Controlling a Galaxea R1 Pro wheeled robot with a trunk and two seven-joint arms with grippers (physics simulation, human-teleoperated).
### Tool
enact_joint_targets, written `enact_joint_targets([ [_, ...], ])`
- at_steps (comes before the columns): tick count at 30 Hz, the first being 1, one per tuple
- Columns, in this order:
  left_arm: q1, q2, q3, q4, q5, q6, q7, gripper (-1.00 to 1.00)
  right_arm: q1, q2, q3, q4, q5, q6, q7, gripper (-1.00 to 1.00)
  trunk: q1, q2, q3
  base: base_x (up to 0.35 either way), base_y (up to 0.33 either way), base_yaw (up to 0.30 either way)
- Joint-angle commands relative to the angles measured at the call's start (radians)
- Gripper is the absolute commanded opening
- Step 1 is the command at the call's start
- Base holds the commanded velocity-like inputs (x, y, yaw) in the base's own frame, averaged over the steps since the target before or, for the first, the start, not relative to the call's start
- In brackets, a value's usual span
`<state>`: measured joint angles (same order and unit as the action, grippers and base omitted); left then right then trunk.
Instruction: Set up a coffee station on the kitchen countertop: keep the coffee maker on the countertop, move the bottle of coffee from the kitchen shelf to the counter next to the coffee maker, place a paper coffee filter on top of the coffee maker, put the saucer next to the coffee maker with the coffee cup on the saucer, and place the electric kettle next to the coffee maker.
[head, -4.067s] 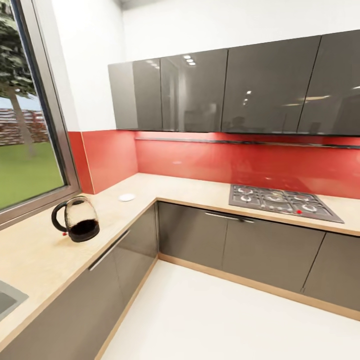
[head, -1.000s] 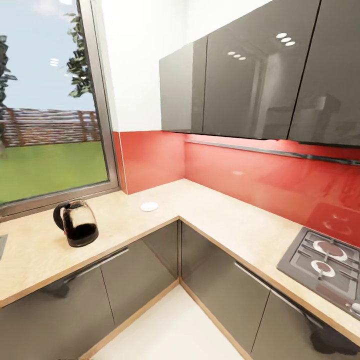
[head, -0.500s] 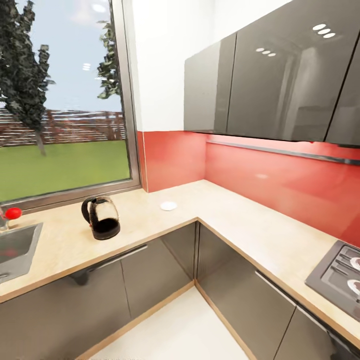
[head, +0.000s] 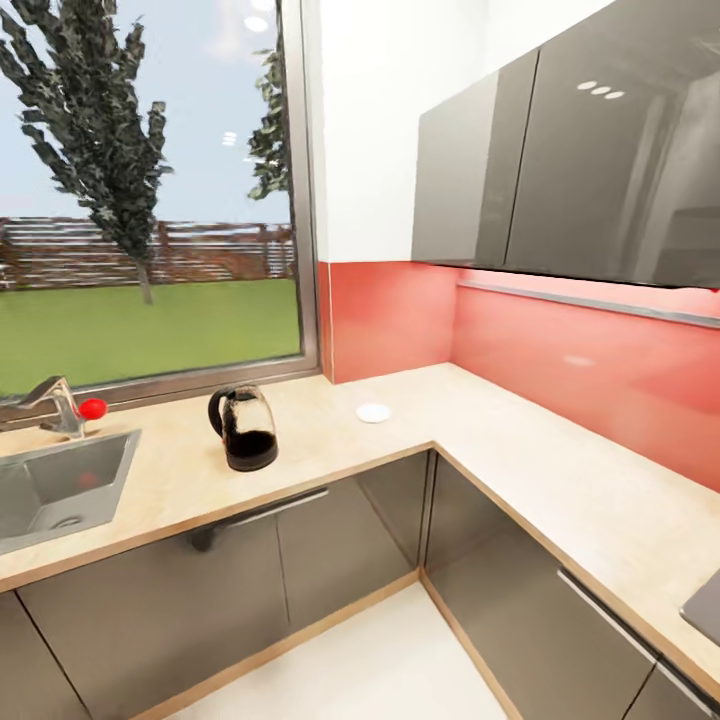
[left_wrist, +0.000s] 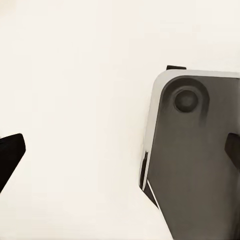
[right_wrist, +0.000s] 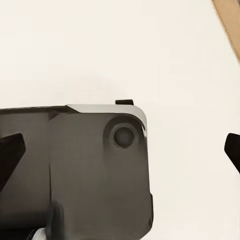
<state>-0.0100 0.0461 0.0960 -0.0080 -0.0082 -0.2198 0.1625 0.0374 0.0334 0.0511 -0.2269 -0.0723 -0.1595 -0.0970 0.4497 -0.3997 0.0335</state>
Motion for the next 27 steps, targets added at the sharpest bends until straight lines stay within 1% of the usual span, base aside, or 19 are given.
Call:
enact_joint_targets([
  [1,-0.001,0.000,0.007,0.001,-0.001,-0.004,0.000,1.00,0.001,0.000,0.006,-0.002,-0.008,-0.002,-0.005,1.00,0.000,0.000,0.000,0.000,0.000,0.279],
  [6,-0.010,-0.002,0.002,-0.012,-0.004,-0.012,-0.009,1.00,0.001,0.000,0.003,-0.002,-0.010,-0.002,-0.005,1.00,0.000,0.000,-0.003,0.000,0.000,0.279],
  [9,-0.012,-0.003,-0.001,-0.060,-0.008,-0.043,-0.013,1.00,0.001,0.000,0.004,-0.004,-0.009,-0.002,-0.005,1.00,0.000,0.000,-0.004,0.000,0.000,0.239],
  [11,-0.013,-0.013,-0.003,-0.134,-0.009,-0.063,-0.016,1.00,0.001,0.001,0.005,-0.014,-0.008,-0.002,-0.002,1.00,0.000,0.000,-0.005,0.000,0.000,0.076],
  [12,-0.014,-0.018,-0.003,-0.200,-0.010,-0.069,-0.016,1.00,0.001,0.001,0.005,-0.050,-0.007,-0.002,-0.001,1.00,0.000,0.000,-0.005,0.000,0.000,0.030],
  [13,-0.014,-0.020,-0.004,-0.248,-0.010,-0.072,-0.016,1.00,0.000,0.001,0.006,-0.086,-0.006,-0.002,-0.001,1.00,0.000,0.000,-0.005,0.000,0.000,0.019],
  [16,-0.014,-0.022,-0.004,-0.348,-0.009,-0.077,-0.019,1.00,0.000,0.002,0.009,-0.153,-0.005,-0.002,0.000,1.00,0.000,0.000,-0.005,0.000,0.000,0.011],
  [17,-0.015,-0.024,-0.004,-0.400,-0.007,-0.082,-0.021,1.00,0.000,0.002,0.013,-0.187,-0.005,-0.003,0.000,1.00,0.000,0.000,-0.005,0.000,0.000,0.005],
  [19,-0.015,-0.030,-0.004,-0.506,-0.004,-0.122,-0.029,1.00,0.000,0.002,0.024,-0.269,-0.005,-0.013,0.000,1.00,0.000,0.000,-0.005,0.000,0.000,0.003],
  [21,-0.015,-0.047,-0.004,-0.595,-0.002,-0.170,-0.038,1.00,-0.001,0.002,0.037,-0.344,-0.004,-0.037,0.000,1.00,0.000,0.000,-0.005,0.000,0.000,0.001],
  [23,-0.015,-0.066,-0.004,-0.669,-0.001,-0.205,-0.042,1.00,-0.001,0.003,0.046,-0.410,-0.004,-0.079,-0.001,1.00,0.000,0.000,-0.005,0.000,0.000,0.000],
  [26,-0.016,-0.086,-0.004,-0.740,0.000,-0.224,-0.043,1.00,-0.006,0.004,0.050,-0.476,-0.005,-0.128,-0.001,1.00,0.000,0.000,-0.005,0.000,0.000,0.000],
  [27,-0.017,-0.098,-0.004,-0.778,0.000,-0.228,-0.044,1.00,-0.013,0.006,0.051,-0.510,-0.006,-0.148,-0.001,1.00,0.000,0.000,-0.005,0.000,0.000,0.000],
])
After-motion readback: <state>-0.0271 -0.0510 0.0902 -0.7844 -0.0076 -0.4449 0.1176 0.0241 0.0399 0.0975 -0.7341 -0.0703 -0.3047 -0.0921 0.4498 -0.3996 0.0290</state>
